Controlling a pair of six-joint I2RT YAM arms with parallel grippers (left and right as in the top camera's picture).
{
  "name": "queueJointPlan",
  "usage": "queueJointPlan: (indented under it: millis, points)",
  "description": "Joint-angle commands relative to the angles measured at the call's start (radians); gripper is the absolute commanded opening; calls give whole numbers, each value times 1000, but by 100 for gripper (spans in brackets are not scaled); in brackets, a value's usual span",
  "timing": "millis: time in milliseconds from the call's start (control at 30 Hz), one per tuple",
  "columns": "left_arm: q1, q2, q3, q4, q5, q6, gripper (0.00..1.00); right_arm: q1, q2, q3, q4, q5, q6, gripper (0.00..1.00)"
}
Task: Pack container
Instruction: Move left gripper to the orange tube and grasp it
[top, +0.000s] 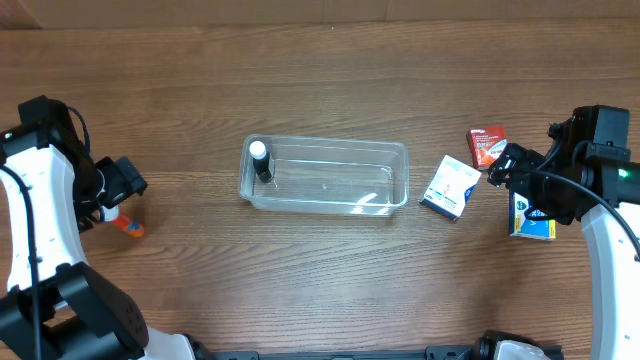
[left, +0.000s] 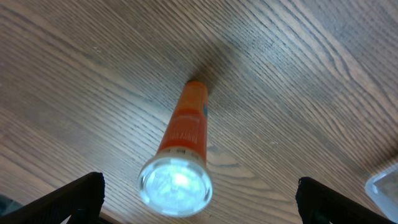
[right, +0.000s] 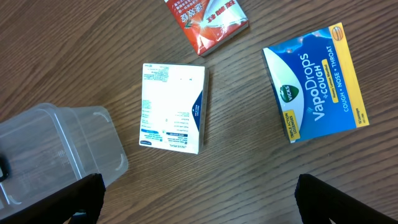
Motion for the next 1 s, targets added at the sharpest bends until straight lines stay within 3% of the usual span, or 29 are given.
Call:
queueJointPlan:
  millis: [0,167,533,700,800,967]
  points:
    - [5,31,-4,11,4,23,98,-1,-9,14,2,-8,-3,100]
    - [5,63,-19,18,4,31,93,-1,-9,14,2,-9,-2,100]
    - [5,64,-44,26,-3,41,49,-1,-9,14,-5,-8,-3,100]
    - [5,64,-44,23,-4,42,43,-1,-9,14,-5,-8,-3,100]
    - [5,64,-44,23,-3,42,33,-1,-9,14,-5,-8,-3,100]
    - [4,64,-44,19,-3,41,24,-1,-9,14,-4,-8,-3,100]
